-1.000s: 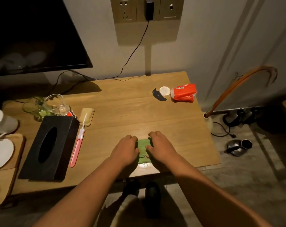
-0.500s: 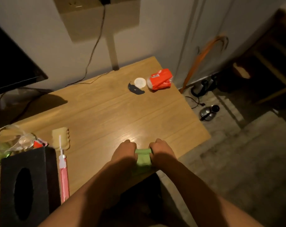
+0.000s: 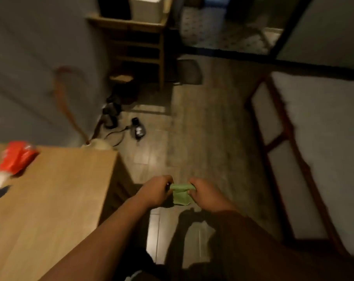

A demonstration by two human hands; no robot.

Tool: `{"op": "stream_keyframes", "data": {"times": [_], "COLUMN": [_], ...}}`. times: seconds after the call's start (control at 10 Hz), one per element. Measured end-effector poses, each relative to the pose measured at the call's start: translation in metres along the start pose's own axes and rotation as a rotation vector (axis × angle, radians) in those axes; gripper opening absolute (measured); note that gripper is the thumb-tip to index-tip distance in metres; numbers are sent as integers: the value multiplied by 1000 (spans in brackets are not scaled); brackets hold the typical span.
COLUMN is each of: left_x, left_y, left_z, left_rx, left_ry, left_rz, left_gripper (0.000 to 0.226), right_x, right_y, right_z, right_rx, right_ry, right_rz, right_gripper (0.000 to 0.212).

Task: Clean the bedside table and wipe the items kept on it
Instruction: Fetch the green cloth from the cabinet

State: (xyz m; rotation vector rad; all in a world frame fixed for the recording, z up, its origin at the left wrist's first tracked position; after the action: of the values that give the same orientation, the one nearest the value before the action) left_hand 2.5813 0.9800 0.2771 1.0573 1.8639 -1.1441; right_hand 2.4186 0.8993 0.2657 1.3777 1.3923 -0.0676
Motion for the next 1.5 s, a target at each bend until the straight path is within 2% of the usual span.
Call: {"op": "stream_keyframes", "data": {"times": [0.1, 0.2, 0.3, 0.5, 0.6, 0.7, 0.8, 0.9, 1.1, 1.2, 1.3, 1.4, 1.5], "left_x": [20, 60, 107, 179, 212, 240, 269, 300, 347, 363, 384, 412, 453], "left_y": [-113, -247, -375, -592, -680, -750, -829, -920, -1097, -1173, -1244, -1313, -1396], "left_z": [34, 54, 56, 32, 30, 39, 62, 94, 126, 127, 130, 138, 148], "left_rx": [196, 376, 540, 837, 948, 1035, 1121, 1169, 1296, 1339, 1383, 1410, 1417], "left_ry": [85, 183, 246, 295, 284, 301, 321, 359, 490, 533, 561, 566, 579], "left_rz": [50, 167, 243, 338, 352, 354, 361, 377, 435, 495, 536, 605, 669], "left_gripper": [22, 17, 19, 43, 27, 23, 21, 20, 26, 25, 25, 29, 28], "right_x": [-55, -106, -147, -206, -213, -237, -286, -324, -406, -441, -468, -498, -532], "right_y": [-89, -191, -271, -380, -434, -493, -548, -622, -729, -778, -836, -898, -975], "right_z": [-63, -148, -244, -419, -457, -489, -539, -555, -614, -648, -682, -715, -753], "right_rx": [116, 257, 403, 695, 1058, 1205, 907, 913, 1043, 1107, 1131, 1143, 1101], "right_ry": [-127, -220, -298, -573, -788, -1147, -756, -755, -847, -813, -811, -768, -784], "right_rz": [69, 129, 197, 243, 490, 530, 299, 341, 494, 506, 530, 539, 520], "right_gripper": [12, 35, 41, 35, 34, 29, 29, 32, 37, 37, 32, 39, 34]}}
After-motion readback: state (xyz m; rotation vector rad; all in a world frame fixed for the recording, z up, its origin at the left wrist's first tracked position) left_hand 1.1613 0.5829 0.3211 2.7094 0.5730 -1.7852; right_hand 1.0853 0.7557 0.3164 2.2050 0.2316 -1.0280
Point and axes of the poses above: each hand's wrist, its own z-axis towards the middle knuckle, its own x-axis out of the palm, y = z × x, the point moved 1 cm from there along z, towards the middle knuckle, and after that the axes turned 12 degrees about z, right-handed, at the moved point
